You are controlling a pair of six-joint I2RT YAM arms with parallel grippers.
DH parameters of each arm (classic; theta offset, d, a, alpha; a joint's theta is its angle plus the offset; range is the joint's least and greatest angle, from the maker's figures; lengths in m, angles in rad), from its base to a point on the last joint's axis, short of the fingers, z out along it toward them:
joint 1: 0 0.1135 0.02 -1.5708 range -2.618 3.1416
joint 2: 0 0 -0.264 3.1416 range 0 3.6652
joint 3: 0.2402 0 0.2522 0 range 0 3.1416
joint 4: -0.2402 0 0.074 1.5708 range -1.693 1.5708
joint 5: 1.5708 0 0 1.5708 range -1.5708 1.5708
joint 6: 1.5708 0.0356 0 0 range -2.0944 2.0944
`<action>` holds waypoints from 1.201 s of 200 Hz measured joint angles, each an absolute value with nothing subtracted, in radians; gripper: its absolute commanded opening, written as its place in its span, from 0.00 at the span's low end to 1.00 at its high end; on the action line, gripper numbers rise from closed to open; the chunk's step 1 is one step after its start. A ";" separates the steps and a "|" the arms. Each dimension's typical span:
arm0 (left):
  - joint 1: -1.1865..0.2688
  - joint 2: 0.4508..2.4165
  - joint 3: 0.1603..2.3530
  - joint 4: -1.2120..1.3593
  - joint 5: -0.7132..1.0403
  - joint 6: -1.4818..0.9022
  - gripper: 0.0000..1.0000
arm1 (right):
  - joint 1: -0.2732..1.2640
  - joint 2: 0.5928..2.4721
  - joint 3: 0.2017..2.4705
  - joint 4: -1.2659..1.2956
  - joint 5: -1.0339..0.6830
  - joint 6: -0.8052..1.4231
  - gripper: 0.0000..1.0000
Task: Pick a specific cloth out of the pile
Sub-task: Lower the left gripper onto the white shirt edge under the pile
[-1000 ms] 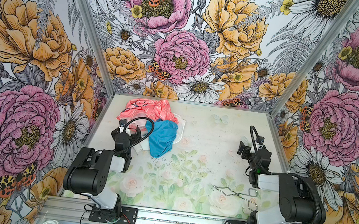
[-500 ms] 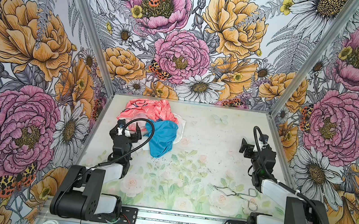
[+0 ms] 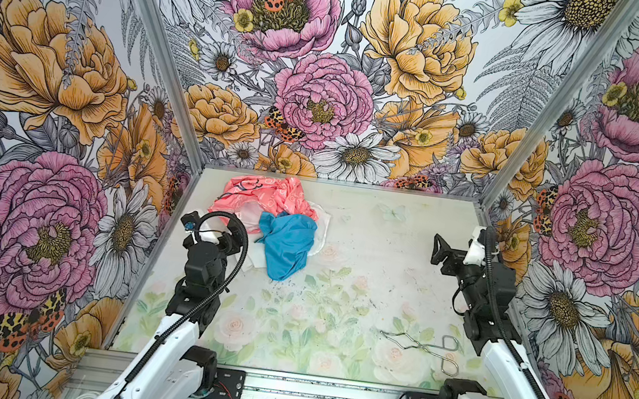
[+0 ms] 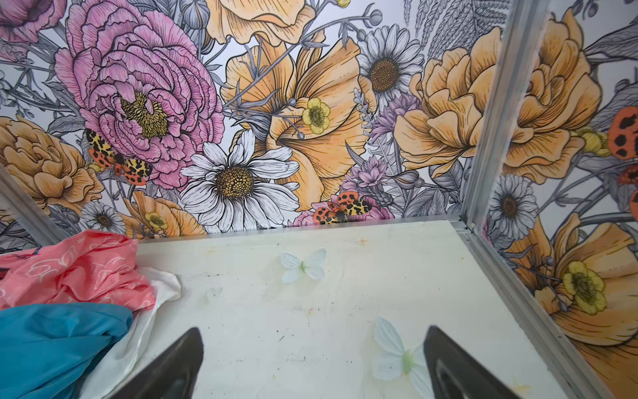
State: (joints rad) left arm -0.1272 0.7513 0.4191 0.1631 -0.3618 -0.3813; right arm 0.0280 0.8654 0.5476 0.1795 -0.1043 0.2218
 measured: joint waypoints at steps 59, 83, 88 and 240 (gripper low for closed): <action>-0.020 0.788 0.405 -0.019 -0.134 -0.639 0.84 | 0.049 0.849 0.599 0.084 -0.174 0.267 0.99; 0.004 0.852 0.381 -0.018 -0.056 -0.702 0.83 | 0.054 0.849 0.607 0.065 -0.191 0.276 0.99; 0.012 0.869 0.377 -0.017 -0.038 -0.711 0.83 | 0.054 0.849 0.609 0.062 -0.194 0.277 1.00; 0.108 1.287 0.377 0.269 0.220 -0.813 0.65 | 0.060 0.817 0.626 0.007 -0.215 0.292 1.00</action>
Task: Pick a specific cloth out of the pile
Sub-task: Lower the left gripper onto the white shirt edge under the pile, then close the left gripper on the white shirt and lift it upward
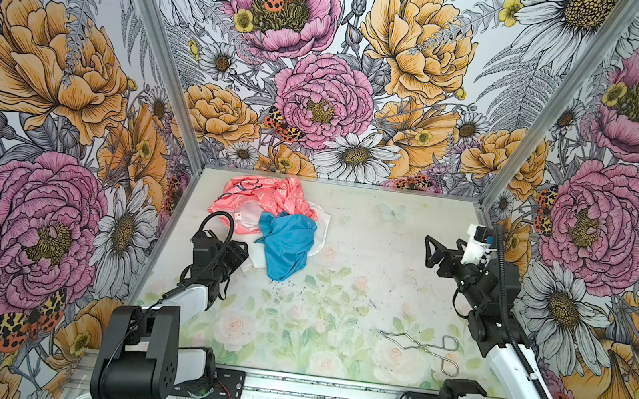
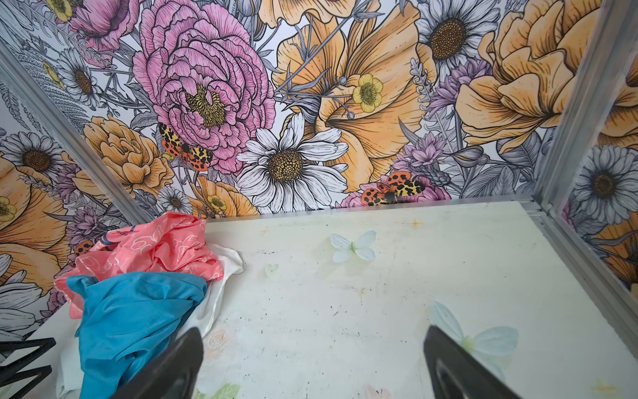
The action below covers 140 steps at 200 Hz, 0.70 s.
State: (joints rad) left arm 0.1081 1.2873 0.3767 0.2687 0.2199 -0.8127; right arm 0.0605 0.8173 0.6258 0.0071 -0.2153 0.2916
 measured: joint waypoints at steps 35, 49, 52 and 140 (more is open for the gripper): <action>0.113 1.337 0.386 0.297 0.226 -0.812 0.52 | 0.060 0.817 0.626 0.003 -0.215 0.292 1.00; 0.114 1.361 0.393 0.308 0.227 -0.811 0.45 | 0.060 0.817 0.626 0.003 -0.215 0.292 1.00; 0.114 1.366 0.394 0.313 0.227 -0.815 0.44 | 0.061 0.817 0.626 0.002 -0.215 0.292 1.00; 0.115 1.429 0.430 0.367 0.235 -0.804 0.00 | 0.061 0.817 0.626 -0.011 -0.215 0.292 0.99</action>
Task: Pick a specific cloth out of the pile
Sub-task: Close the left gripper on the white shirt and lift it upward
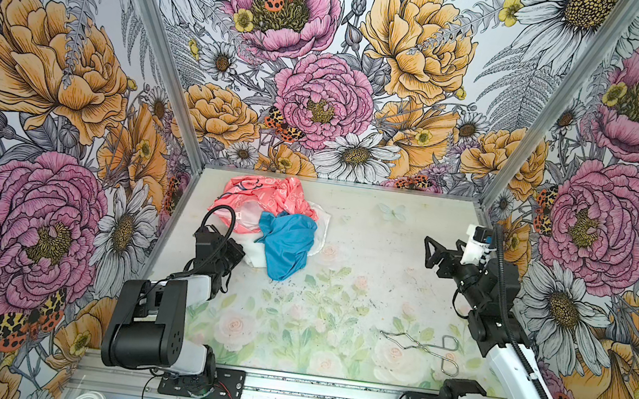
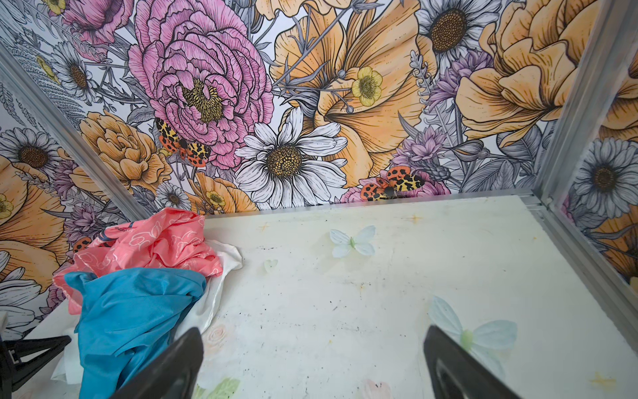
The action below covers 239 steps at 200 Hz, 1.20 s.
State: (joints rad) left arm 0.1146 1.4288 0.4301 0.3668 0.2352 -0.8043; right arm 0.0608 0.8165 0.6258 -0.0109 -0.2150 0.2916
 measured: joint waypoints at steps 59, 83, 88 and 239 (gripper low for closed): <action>0.115 1.351 0.434 0.366 0.235 -0.805 0.00 | 0.060 0.804 0.626 -0.012 -0.215 0.292 0.99; 0.115 1.298 0.450 0.340 0.235 -0.805 0.00 | 0.061 0.804 0.626 -0.012 -0.215 0.292 1.00; 0.115 1.286 0.454 0.332 0.235 -0.804 0.00 | 0.060 0.804 0.626 -0.012 -0.215 0.292 1.00; 0.113 1.079 0.694 0.036 0.206 -0.729 0.00 | 0.061 0.785 0.626 -0.012 -0.215 0.292 1.00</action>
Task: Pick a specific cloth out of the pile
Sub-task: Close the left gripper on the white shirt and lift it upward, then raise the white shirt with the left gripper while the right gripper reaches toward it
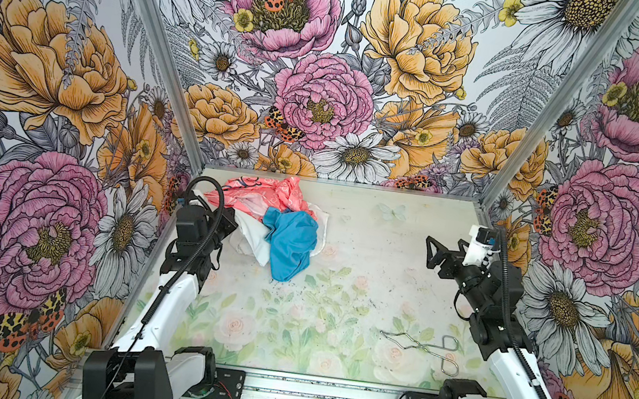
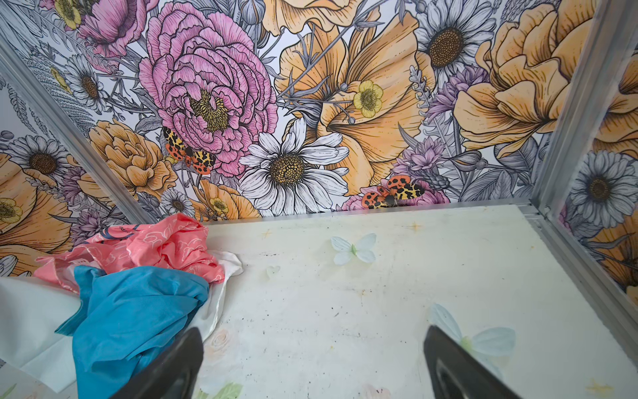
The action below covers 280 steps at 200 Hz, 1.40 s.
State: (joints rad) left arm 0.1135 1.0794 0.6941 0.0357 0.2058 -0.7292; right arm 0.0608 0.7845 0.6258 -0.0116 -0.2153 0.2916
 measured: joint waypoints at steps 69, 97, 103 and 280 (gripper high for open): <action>0.110 1.109 0.903 -0.073 0.202 -0.689 0.00 | 0.061 0.785 0.626 -0.015 -0.226 0.292 0.99; 0.107 1.143 1.015 -0.139 0.203 -0.655 0.00 | 0.062 0.785 0.629 -0.019 -0.234 0.292 0.99; 0.107 1.154 1.045 -0.159 0.203 -0.646 0.00 | 0.062 0.785 0.631 -0.020 -0.236 0.292 0.99; 0.087 1.245 1.525 -0.395 0.202 -0.533 0.00 | 0.147 0.833 0.667 -0.027 -0.286 0.292 0.99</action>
State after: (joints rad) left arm 0.0872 1.2453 1.5249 -0.3950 0.2024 -0.5327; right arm 0.1471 0.8330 0.6666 -0.0269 -0.2859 0.2916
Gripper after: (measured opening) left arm 0.050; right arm 0.995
